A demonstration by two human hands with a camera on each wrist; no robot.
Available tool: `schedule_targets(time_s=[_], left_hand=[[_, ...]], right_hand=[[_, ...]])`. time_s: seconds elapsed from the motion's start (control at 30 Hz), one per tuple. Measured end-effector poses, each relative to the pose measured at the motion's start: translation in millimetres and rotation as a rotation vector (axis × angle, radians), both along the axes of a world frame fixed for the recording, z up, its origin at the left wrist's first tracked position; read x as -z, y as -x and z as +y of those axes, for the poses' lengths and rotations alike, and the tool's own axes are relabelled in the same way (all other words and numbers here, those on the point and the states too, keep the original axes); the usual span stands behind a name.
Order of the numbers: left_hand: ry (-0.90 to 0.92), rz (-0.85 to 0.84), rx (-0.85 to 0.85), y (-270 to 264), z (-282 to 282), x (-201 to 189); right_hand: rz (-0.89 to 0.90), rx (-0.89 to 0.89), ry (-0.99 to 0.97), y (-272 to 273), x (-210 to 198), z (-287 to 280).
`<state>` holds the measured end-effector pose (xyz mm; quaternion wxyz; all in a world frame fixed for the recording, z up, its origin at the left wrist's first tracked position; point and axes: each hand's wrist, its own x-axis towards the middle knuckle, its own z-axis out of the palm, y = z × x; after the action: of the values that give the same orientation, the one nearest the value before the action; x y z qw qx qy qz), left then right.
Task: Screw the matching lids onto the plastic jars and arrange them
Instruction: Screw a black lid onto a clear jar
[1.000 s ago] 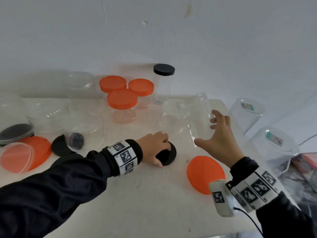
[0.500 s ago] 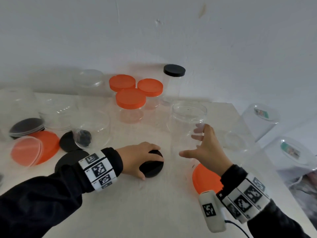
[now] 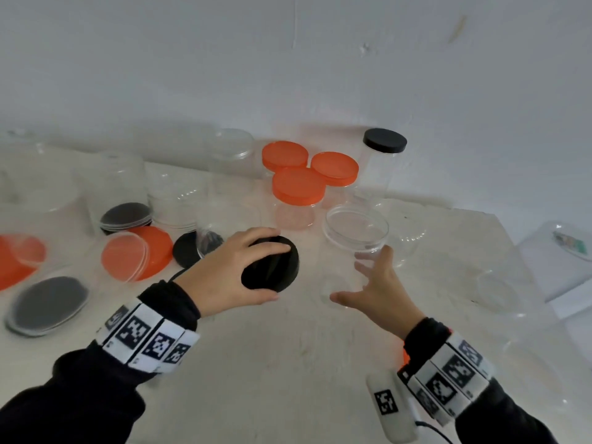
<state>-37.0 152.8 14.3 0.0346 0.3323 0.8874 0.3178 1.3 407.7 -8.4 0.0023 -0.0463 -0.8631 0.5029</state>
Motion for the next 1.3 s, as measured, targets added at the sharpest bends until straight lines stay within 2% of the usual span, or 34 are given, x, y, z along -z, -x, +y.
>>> schedule_targets(time_s=[0.2,0.4,0.8,0.97,1.17,1.3], left_hand=[[-0.239,0.104,-0.125,-8,-9,-20],[-0.351,0.175,-0.096,-10,4,-30],[-0.233,0.246,0.075,6,51,-32],[-0.232,0.253,0.090,10,53,-33],[-0.252,0.215,0.110,11,49,-28],[-0.407,0.000,0.077,10,42,-14]], right_hand=[[0.006,-0.018,0.056,4,0,-17],[0.009,-0.118,0.073,0,4,-27],[0.049,-0.124,0.107,-8,6,-31],[0.037,-0.124,0.096,-8,7,-30],[0.012,-0.194,0.004,-7,0,-29],[0.017,-0.206,0.044,-7,-42,-9]])
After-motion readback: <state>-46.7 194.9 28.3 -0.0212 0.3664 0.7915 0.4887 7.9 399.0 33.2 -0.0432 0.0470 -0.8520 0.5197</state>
